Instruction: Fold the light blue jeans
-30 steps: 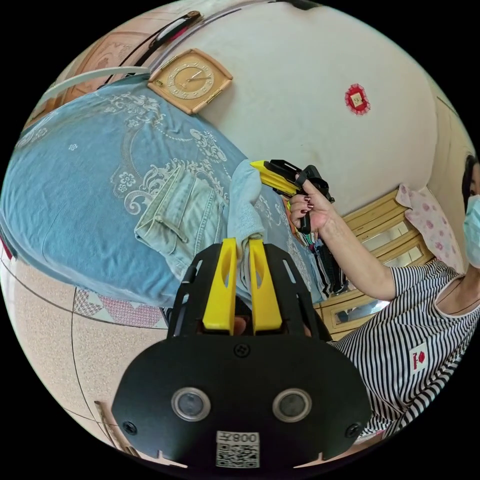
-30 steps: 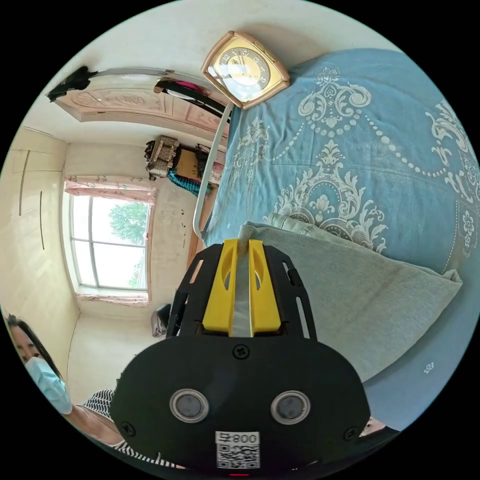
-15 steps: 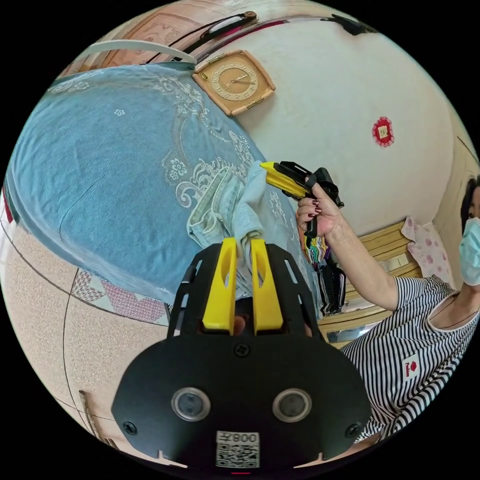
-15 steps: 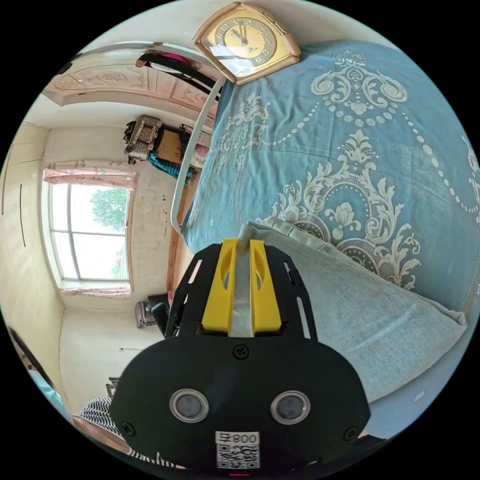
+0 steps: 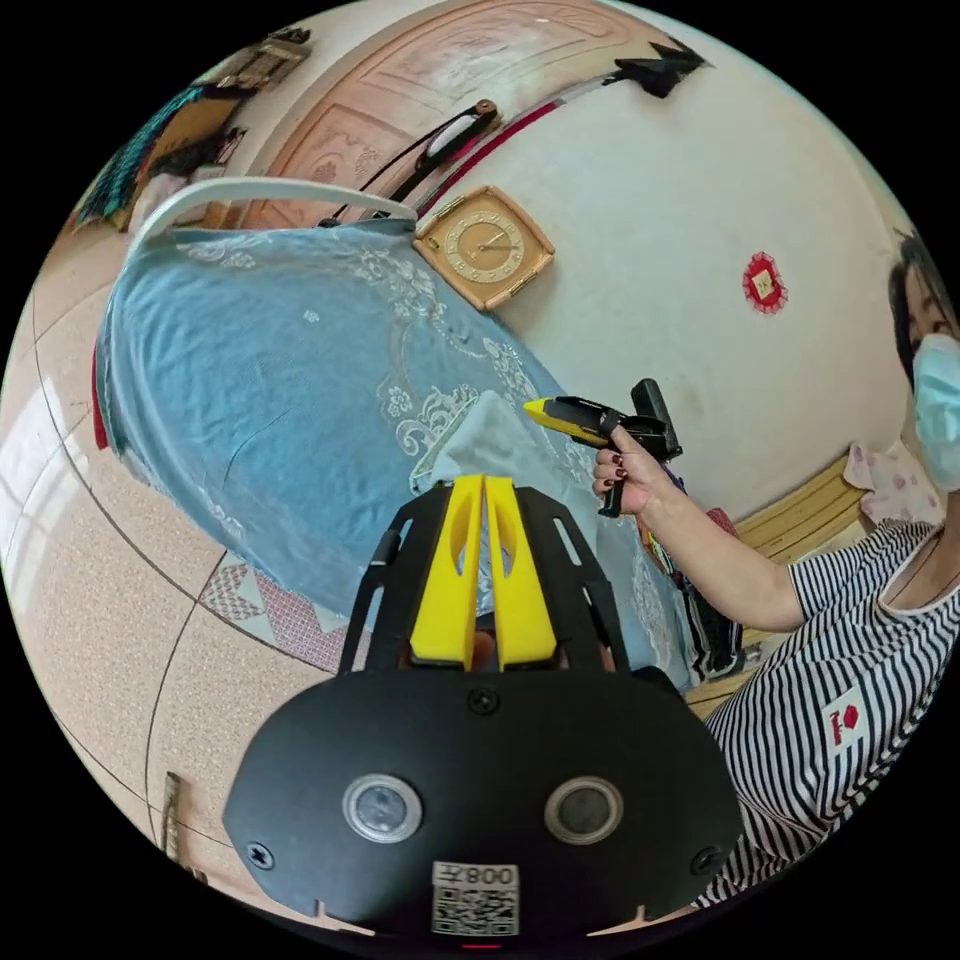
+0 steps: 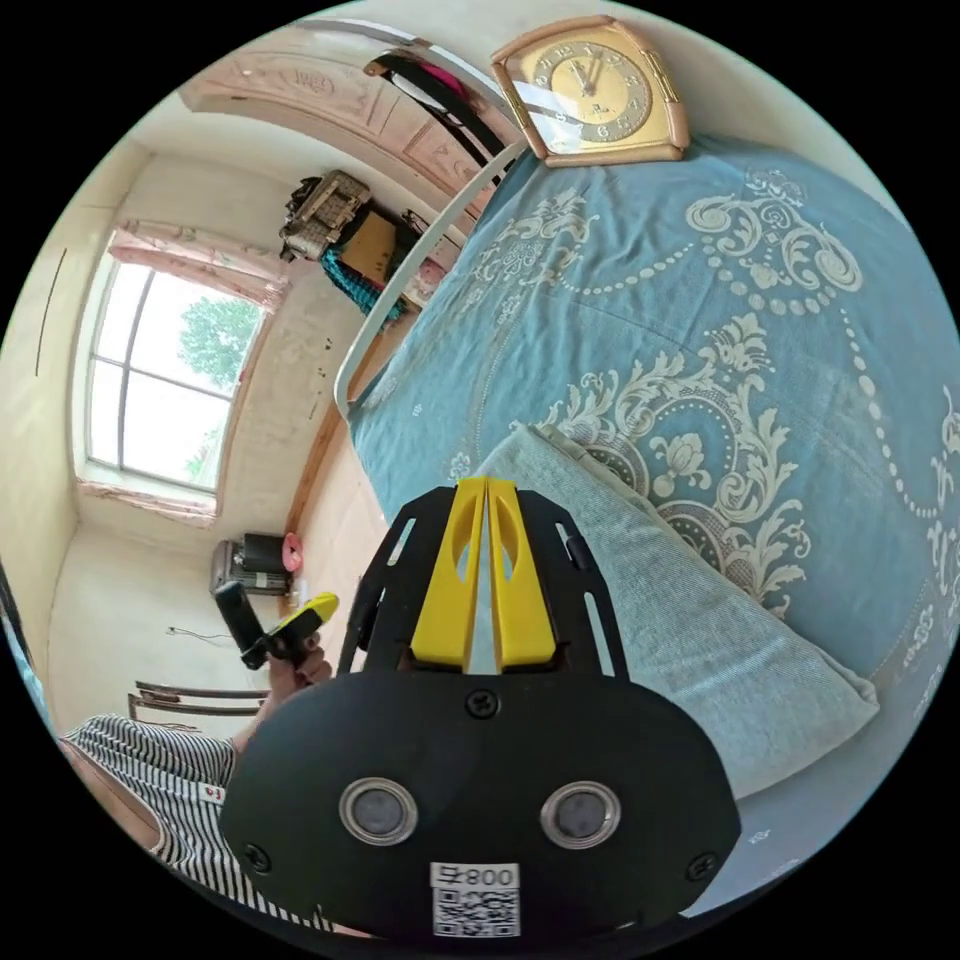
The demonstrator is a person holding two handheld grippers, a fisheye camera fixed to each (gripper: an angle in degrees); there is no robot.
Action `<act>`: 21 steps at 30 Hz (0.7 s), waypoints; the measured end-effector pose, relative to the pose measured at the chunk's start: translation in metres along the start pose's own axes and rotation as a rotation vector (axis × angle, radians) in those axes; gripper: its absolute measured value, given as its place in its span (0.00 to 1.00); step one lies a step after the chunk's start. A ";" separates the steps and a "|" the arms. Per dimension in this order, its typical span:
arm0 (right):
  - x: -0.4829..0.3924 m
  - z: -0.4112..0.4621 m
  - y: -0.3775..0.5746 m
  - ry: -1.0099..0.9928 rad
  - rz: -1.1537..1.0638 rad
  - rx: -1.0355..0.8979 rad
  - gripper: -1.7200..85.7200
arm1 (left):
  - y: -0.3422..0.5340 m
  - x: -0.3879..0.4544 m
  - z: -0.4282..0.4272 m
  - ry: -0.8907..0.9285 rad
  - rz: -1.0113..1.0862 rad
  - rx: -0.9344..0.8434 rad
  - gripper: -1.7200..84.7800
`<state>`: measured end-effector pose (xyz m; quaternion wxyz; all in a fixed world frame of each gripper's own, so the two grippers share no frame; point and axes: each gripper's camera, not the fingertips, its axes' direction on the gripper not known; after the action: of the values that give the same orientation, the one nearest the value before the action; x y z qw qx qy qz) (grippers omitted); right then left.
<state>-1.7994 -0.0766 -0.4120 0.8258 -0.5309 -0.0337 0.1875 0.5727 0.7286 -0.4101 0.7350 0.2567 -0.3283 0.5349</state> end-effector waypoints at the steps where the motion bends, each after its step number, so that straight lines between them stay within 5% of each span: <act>1: -0.008 0.004 0.000 0.061 -0.023 -0.021 0.02 | -0.001 0.005 0.004 -0.008 0.023 -0.010 0.03; 8: -0.055 0.046 -0.011 0.331 -0.157 -0.154 0.02 | 0.000 0.017 0.073 -0.221 0.133 -0.227 0.02; 13: -0.083 0.049 -0.003 0.401 -0.271 -0.116 0.02 | 0.007 0.014 0.074 -0.136 0.066 -0.201 0.02; 21: -0.110 0.057 -0.005 0.454 -0.309 -0.150 0.02 | 0.013 0.060 0.089 -0.264 0.176 -0.226 0.02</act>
<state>-1.9144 -0.0671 -0.3671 0.7892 -0.6076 0.0578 -0.0672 0.5543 0.7052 -0.3063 0.6599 0.2107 -0.5013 0.5185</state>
